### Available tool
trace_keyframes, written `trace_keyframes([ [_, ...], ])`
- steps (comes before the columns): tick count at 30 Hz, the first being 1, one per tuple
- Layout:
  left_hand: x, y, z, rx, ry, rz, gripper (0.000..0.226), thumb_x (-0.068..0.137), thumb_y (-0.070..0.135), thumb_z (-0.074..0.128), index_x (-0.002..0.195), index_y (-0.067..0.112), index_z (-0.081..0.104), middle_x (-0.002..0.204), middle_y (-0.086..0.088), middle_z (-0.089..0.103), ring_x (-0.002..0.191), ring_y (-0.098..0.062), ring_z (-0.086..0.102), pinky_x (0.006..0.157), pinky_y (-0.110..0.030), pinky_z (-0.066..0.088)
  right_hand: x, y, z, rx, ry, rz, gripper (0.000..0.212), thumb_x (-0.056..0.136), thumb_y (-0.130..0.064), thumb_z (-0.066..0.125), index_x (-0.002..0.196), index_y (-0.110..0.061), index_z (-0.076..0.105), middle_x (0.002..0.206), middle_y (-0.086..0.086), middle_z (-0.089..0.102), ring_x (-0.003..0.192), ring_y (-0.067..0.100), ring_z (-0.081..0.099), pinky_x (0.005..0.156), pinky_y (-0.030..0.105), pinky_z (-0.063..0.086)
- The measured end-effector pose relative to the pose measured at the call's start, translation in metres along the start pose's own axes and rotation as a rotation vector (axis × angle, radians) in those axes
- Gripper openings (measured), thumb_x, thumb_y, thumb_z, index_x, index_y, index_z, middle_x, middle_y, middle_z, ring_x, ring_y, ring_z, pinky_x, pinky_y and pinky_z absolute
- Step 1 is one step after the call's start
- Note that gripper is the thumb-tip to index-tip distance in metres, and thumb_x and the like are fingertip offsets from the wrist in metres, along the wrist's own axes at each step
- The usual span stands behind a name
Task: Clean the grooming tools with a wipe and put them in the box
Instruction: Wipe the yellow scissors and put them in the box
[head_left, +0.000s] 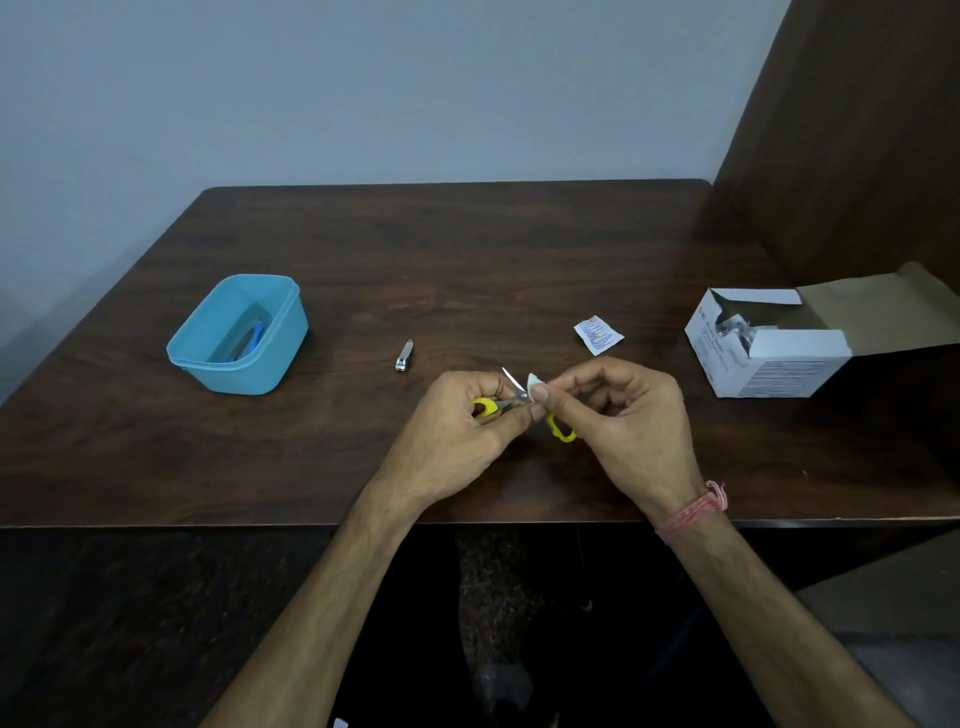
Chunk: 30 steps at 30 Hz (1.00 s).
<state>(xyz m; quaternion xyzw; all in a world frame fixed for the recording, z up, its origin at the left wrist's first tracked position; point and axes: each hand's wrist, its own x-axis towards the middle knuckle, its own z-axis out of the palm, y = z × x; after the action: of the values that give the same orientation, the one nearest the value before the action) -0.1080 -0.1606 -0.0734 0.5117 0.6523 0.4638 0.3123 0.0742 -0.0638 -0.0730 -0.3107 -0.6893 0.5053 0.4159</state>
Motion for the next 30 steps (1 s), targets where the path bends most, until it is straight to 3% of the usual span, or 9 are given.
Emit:
trace_keyframes([
  [2,0.0007,0.0006,0.0001,0.013,0.010,-0.015,0.018,0.102,0.038,0.081,0.085,0.031,0.082,0.067,0.008,0.057,0.063,-0.008,0.048,0.065,-0.032,0.042,0.0012,0.0020,-0.0019,-0.001,0.072,0.007,0.013,0.088,-0.025,0.095,0.085,-0.019,0.084,0.074,0.001,0.079,0.059,0.014,0.062,0.059,0.027,0.052],
  [6,-0.0004,0.0022,0.0006,-0.002,0.007,-0.004,0.019,0.103,0.038,0.080,0.085,0.031,0.082,0.066,0.007,0.056,0.064,-0.009,0.047,0.064,-0.031,0.040,0.0000,0.0021,-0.0010,-0.020,0.012,-0.001,0.013,0.090,-0.026,0.094,0.085,-0.018,0.084,0.075,0.000,0.080,0.059,0.016,0.062,0.060,0.027,0.052],
  [10,0.0005,0.0041,0.0003,0.028,0.039,-0.055,0.024,0.101,0.040,0.082,0.082,0.025,0.080,0.062,0.005,0.052,0.061,-0.011,0.045,0.062,-0.034,0.040,0.0023,0.0038,-0.0041,0.005,0.158,0.026,0.015,0.089,-0.027,0.094,0.087,-0.017,0.084,0.078,0.000,0.080,0.061,0.010,0.059,0.059,0.029,0.053],
  [14,0.0013,0.0067,0.0013,0.027,0.048,-0.066,0.028,0.101,0.041,0.082,0.082,0.021,0.080,0.059,0.007,0.048,0.058,-0.012,0.041,0.059,-0.033,0.036,0.0004,0.0034,-0.0048,0.031,0.117,0.010,0.014,0.089,-0.026,0.093,0.089,-0.016,0.083,0.082,0.001,0.081,0.062,0.014,0.059,0.060,0.030,0.053],
  [17,0.0008,0.0055,0.0016,0.014,0.043,-0.051,0.034,0.102,0.049,0.079,0.082,0.021,0.080,0.060,0.006,0.047,0.058,-0.013,0.039,0.058,-0.034,0.034,0.0013,0.0043,-0.0021,0.005,-0.010,0.028,0.015,0.090,-0.027,0.093,0.085,-0.018,0.083,0.078,0.001,0.081,0.061,0.017,0.058,0.060,0.033,0.050],
  [22,0.0015,0.0022,0.0001,0.019,0.030,-0.026,0.015,0.101,0.039,0.082,0.088,0.031,0.084,0.065,0.007,0.058,0.062,-0.010,0.047,0.063,-0.034,0.042,0.0038,0.0078,-0.0007,-0.002,0.058,0.053,0.016,0.089,-0.030,0.094,0.085,-0.020,0.083,0.075,0.004,0.080,0.061,0.022,0.065,0.063,0.033,0.054],
  [26,0.0010,0.0021,0.0003,0.015,0.013,-0.020,0.011,0.102,0.039,0.081,0.093,0.034,0.086,0.066,-0.005,0.063,0.064,-0.012,0.050,0.064,-0.036,0.044,0.0016,0.0056,-0.0009,-0.014,-0.032,0.039,0.015,0.091,-0.030,0.093,0.085,-0.020,0.083,0.079,0.000,0.082,0.062,0.020,0.062,0.064,0.030,0.054],
  [30,0.0010,0.0026,-0.0004,0.033,0.012,-0.008,0.010,0.102,0.039,0.081,0.094,0.034,0.086,0.074,-0.004,0.074,0.067,-0.009,0.058,0.066,-0.038,0.049,0.0036,0.0062,-0.0026,-0.009,0.057,0.044,0.016,0.088,-0.031,0.095,0.085,-0.020,0.084,0.075,0.002,0.080,0.060,0.018,0.065,0.061,0.029,0.054],
])
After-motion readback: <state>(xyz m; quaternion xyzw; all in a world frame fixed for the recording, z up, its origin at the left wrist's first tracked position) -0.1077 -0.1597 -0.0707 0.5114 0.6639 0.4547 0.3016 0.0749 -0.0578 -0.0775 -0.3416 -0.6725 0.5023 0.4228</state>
